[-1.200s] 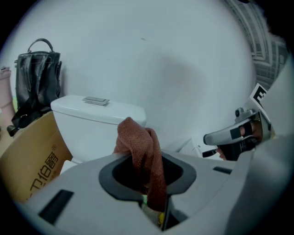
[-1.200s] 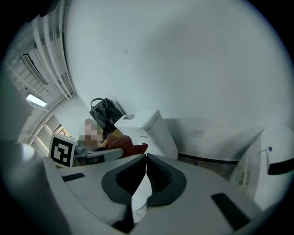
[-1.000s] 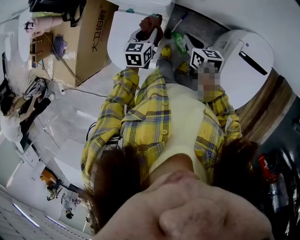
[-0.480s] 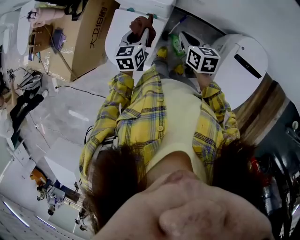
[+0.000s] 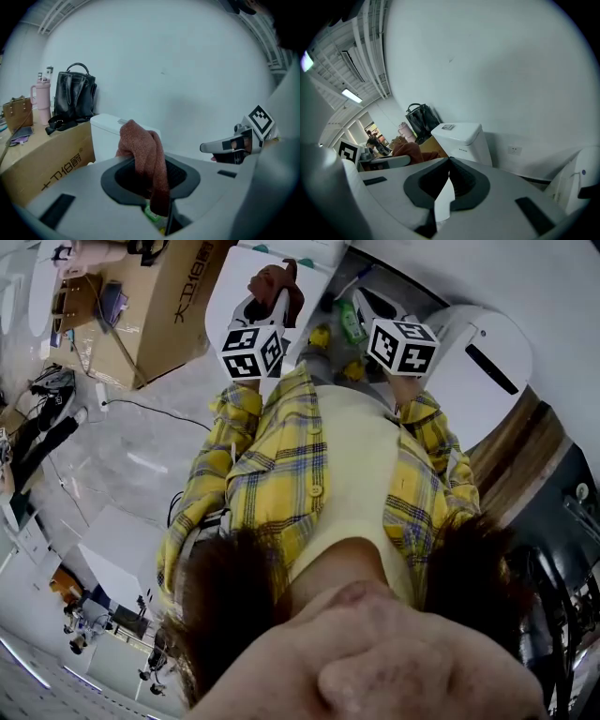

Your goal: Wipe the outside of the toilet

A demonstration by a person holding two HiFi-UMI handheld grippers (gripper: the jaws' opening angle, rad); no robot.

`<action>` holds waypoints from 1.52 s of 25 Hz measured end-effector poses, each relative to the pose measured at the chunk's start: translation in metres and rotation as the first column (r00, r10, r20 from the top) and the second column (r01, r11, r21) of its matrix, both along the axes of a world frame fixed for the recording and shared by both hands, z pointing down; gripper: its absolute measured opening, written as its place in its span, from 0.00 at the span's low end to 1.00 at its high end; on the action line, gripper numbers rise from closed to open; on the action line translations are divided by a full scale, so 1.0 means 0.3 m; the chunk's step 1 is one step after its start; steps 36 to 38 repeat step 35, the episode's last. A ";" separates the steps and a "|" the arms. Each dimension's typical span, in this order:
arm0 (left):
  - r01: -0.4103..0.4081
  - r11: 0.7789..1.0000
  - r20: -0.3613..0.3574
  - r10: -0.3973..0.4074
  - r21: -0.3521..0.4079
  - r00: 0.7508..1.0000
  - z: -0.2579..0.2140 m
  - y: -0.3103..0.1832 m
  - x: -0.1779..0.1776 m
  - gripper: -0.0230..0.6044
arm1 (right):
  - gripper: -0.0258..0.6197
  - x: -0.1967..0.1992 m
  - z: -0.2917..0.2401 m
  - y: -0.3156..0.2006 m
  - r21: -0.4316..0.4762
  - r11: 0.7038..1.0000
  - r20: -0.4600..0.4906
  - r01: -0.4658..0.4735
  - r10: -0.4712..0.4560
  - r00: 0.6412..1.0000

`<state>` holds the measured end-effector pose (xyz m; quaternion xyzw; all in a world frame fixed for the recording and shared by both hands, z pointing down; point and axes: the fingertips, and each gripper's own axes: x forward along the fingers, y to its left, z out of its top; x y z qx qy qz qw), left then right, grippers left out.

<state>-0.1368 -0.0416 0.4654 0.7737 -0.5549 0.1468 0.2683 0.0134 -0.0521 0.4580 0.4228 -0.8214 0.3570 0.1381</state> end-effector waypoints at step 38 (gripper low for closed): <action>-0.003 0.999 0.014 0.004 -0.045 1.000 0.013 0.052 -0.026 0.19 | 0.08 -0.009 -0.054 0.016 0.040 0.999 0.005 -0.021 0.020 1.000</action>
